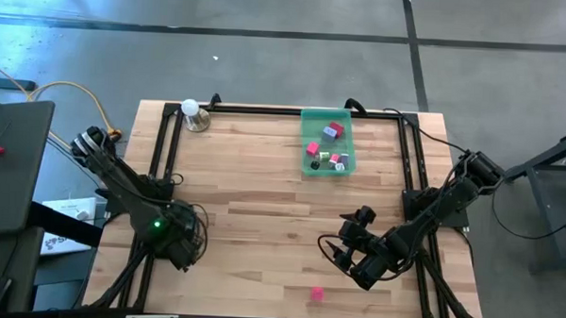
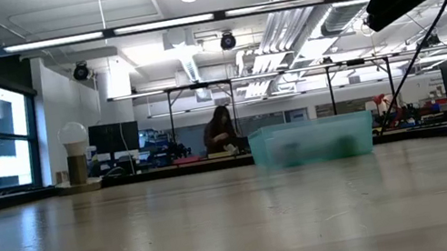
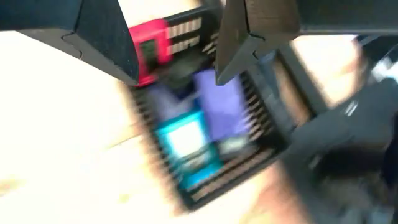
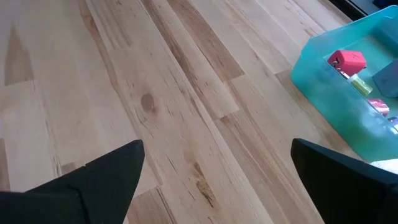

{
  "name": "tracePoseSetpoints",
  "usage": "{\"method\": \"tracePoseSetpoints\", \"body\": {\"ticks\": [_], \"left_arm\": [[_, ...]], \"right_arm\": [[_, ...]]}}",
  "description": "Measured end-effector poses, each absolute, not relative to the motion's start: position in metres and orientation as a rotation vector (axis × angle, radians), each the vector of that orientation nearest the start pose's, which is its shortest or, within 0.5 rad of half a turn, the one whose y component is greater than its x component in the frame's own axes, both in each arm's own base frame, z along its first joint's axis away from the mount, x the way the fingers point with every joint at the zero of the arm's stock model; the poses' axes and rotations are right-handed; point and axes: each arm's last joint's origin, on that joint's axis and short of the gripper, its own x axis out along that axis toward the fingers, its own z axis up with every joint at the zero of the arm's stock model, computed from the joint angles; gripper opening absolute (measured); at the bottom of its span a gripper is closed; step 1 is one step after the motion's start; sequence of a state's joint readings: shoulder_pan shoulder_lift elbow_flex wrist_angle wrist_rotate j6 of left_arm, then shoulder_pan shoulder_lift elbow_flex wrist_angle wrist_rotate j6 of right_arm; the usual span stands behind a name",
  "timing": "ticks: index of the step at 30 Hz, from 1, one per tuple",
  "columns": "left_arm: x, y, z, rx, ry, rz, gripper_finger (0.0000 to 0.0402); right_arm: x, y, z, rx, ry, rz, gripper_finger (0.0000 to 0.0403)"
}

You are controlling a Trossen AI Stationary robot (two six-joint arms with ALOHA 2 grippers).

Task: Pick & Place Office items
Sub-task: Put the pink charger adapter into the green bin

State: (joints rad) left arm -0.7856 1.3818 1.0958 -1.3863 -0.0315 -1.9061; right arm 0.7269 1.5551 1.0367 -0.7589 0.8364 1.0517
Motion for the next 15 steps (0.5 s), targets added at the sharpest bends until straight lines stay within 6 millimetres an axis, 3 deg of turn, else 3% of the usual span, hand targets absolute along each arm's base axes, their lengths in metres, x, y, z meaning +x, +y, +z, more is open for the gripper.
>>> {"method": "tracePoseSetpoints", "body": {"ticks": [5,10,15], "left_arm": [[0.166,-0.154,0.280,-0.735,1.112,0.791,0.0201],[0.184,-0.162,0.284,-0.603,0.877,0.613,0.0201],[0.198,-0.171,0.281,-0.502,0.766,0.540,0.0201]], "right_arm": [[0.225,0.174,0.214,0.121,0.736,-0.505,0.0395],[0.215,0.179,0.223,0.272,0.876,-0.380,0.0395],[0.196,0.185,0.242,0.412,0.870,-0.311,0.0395]]}}
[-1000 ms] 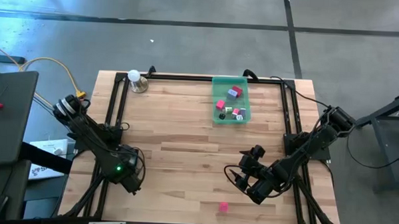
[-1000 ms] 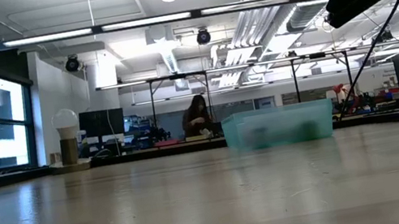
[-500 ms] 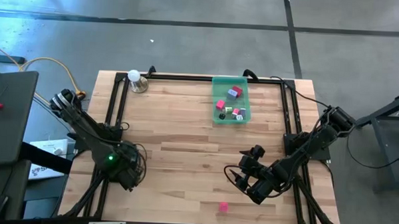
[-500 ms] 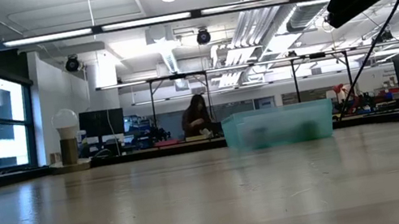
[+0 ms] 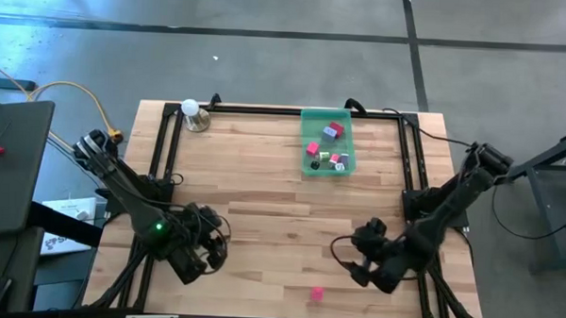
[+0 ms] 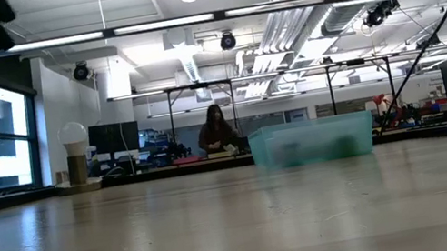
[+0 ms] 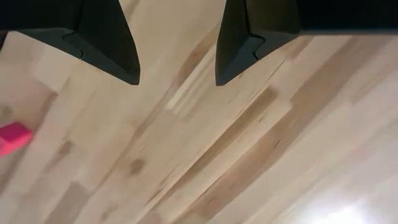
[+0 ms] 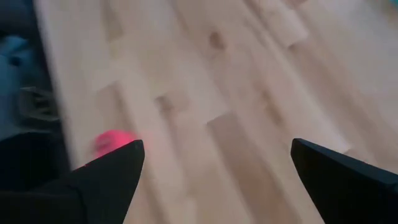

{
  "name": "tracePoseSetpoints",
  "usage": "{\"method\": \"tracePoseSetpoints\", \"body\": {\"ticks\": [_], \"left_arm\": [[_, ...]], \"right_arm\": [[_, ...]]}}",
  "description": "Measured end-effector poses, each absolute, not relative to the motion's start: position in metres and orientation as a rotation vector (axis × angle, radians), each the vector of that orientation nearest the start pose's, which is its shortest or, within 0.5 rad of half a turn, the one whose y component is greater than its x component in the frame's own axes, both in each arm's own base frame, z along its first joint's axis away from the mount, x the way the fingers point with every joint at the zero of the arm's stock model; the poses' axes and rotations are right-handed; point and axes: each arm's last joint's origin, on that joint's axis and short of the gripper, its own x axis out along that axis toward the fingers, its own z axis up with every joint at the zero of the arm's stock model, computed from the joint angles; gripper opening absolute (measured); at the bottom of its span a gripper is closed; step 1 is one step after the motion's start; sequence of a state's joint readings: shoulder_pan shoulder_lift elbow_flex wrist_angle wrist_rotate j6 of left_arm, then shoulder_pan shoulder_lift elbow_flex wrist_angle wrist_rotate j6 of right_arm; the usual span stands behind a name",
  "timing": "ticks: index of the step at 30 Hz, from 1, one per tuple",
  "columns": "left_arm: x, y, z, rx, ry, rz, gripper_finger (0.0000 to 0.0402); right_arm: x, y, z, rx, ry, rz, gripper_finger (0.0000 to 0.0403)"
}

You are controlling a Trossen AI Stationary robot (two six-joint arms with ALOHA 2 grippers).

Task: Pick & Place Office items
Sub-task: Put the pink charger adapter into the green bin

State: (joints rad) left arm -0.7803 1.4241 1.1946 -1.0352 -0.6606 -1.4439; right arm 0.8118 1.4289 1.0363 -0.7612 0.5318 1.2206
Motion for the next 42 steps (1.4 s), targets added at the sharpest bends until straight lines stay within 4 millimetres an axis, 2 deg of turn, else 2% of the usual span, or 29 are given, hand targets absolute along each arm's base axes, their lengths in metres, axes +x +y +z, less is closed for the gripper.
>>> {"method": "tracePoseSetpoints", "body": {"ticks": [7,12,17,24,28,33,37,42], "left_arm": [[0.219,-0.190,0.269,-0.391,0.690,0.451,0.0201],[0.233,-0.203,0.259,-0.344,0.664,0.379,0.0201],[0.245,-0.215,0.250,-0.327,0.634,0.323,0.0201],[0.254,-0.225,0.239,-0.313,0.623,0.297,0.0201],[0.256,-0.228,0.231,-0.293,0.638,0.305,0.0201],[0.259,-0.228,0.225,-0.285,0.645,0.316,0.0201],[0.260,-0.227,0.225,-0.263,0.645,0.307,0.0201],[0.262,-0.227,0.226,-0.207,0.646,0.282,0.0201]], "right_arm": [[0.163,0.198,0.264,0.600,0.846,-0.221,0.0395],[0.149,0.214,0.267,0.649,0.844,-0.138,0.0395],[0.144,0.236,0.263,0.640,0.829,-0.026,0.0395],[0.150,0.263,0.242,0.535,0.814,0.065,0.0395],[0.160,0.273,0.223,0.409,0.814,0.092,0.0395],[0.176,0.272,0.204,0.352,0.833,0.032,0.0395],[0.187,0.266,0.203,0.418,0.840,-0.009,0.0395],[0.188,0.267,0.203,0.433,0.841,0.005,0.0395]]}}
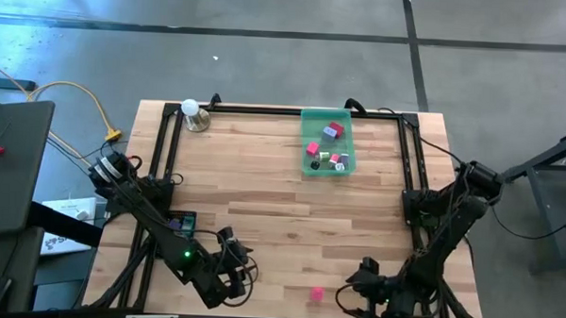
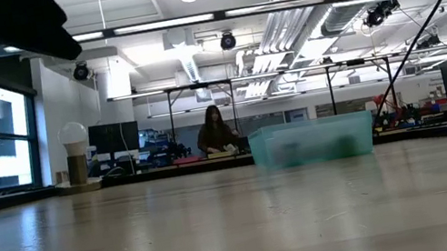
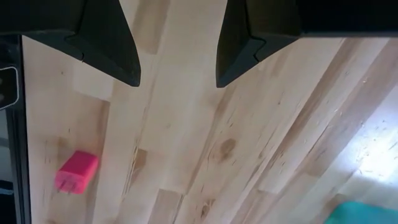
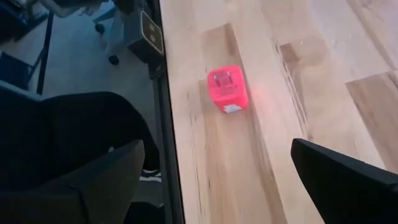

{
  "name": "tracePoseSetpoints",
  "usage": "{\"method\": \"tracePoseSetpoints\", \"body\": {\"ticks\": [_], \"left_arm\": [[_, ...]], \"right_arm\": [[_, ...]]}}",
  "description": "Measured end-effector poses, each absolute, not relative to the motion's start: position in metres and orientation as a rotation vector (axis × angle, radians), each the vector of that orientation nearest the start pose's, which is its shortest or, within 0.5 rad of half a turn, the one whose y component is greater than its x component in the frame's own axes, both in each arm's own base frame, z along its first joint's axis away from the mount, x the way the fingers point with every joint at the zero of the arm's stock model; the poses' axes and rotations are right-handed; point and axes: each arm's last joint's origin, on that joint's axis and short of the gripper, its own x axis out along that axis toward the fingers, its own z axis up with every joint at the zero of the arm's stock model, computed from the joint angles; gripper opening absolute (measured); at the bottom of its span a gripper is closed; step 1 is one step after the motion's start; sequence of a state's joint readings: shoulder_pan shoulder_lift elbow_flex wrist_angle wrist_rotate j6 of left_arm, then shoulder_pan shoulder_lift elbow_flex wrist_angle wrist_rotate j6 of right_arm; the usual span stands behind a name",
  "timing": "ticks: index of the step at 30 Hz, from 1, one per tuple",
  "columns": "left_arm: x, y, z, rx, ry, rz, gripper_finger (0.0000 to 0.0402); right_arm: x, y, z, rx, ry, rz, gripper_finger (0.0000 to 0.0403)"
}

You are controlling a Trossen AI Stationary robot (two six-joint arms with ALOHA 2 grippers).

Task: Pick & Place Office items
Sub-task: Put the pink charger adapter into the green bin

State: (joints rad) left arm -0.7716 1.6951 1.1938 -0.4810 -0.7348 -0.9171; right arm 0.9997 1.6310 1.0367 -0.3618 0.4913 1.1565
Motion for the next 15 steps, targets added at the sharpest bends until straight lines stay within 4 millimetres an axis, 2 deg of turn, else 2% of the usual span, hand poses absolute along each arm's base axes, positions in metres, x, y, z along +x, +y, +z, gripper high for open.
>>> {"method": "tracePoseSetpoints", "body": {"ticks": [8,15], "left_arm": [[0.262,-0.227,0.226,-0.203,0.646,0.282,0.0201],[0.262,-0.227,0.226,-0.203,0.646,0.282,0.0201]], "right_arm": [[0.187,0.268,0.202,0.478,0.842,-0.019,0.0395],[0.191,0.271,0.185,0.428,0.867,-0.049,0.0395]]}}
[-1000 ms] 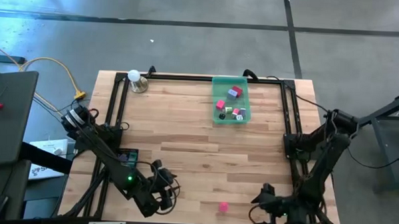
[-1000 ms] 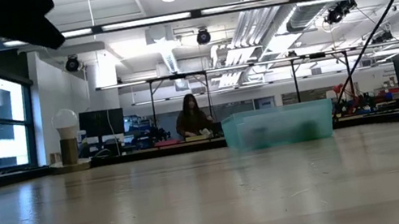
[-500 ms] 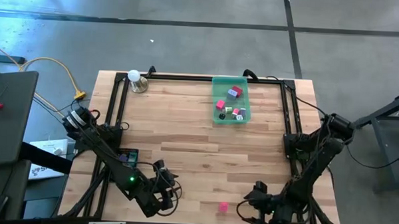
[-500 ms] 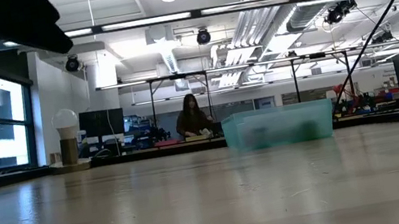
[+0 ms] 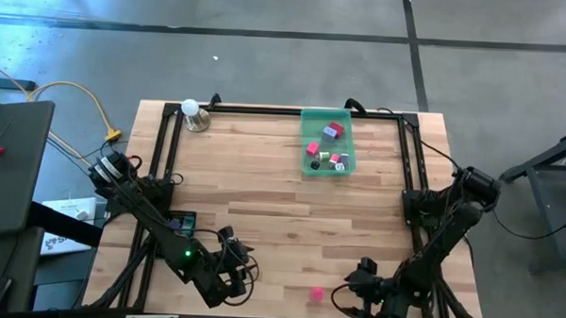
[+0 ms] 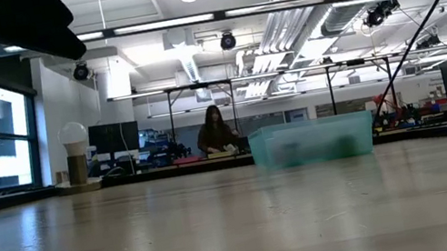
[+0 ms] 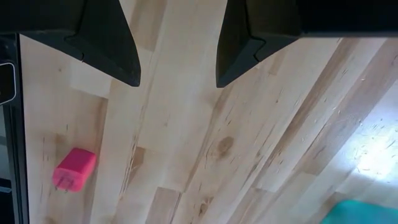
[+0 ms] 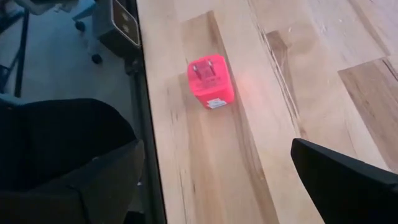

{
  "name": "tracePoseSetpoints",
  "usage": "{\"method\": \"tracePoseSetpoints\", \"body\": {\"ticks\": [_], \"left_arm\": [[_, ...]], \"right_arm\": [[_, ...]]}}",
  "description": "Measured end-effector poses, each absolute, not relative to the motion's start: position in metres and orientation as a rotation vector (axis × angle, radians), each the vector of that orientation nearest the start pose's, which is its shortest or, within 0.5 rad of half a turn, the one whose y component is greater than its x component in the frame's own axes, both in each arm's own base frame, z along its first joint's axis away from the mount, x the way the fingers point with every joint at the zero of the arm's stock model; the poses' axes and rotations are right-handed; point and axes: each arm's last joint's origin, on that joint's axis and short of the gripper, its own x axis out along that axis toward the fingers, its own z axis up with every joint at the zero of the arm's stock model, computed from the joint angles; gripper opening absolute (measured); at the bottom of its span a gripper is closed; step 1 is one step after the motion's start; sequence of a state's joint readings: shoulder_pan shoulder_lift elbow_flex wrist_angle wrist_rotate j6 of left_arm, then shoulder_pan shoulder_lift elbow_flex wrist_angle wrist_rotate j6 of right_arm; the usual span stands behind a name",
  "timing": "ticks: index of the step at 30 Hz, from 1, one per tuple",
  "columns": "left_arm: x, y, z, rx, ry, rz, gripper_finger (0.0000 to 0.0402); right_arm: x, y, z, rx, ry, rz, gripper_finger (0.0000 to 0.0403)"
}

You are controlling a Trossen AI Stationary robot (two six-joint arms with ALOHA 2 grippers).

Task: Pick & Place Office items
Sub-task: Put the pink charger adapter into the green bin

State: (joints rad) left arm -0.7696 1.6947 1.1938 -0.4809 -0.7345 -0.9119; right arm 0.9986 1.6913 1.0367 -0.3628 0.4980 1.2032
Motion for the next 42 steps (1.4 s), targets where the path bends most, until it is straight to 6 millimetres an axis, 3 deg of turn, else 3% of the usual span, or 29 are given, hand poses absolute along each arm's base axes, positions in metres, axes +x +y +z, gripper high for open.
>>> {"method": "tracePoseSetpoints", "body": {"ticks": [11,22,42], "left_arm": [[0.269,-0.221,0.226,-0.176,0.637,0.290,0.0201],[0.278,-0.210,0.226,-0.206,0.631,0.330,0.0201],[0.278,-0.211,0.227,-0.220,0.625,0.326,0.0201]], "right_arm": [[0.198,0.274,0.185,0.362,0.787,-0.018,0.0395],[0.202,0.275,0.169,0.305,0.817,-0.032,0.0395],[0.210,0.274,0.163,0.316,0.811,-0.054,0.0395]]}}
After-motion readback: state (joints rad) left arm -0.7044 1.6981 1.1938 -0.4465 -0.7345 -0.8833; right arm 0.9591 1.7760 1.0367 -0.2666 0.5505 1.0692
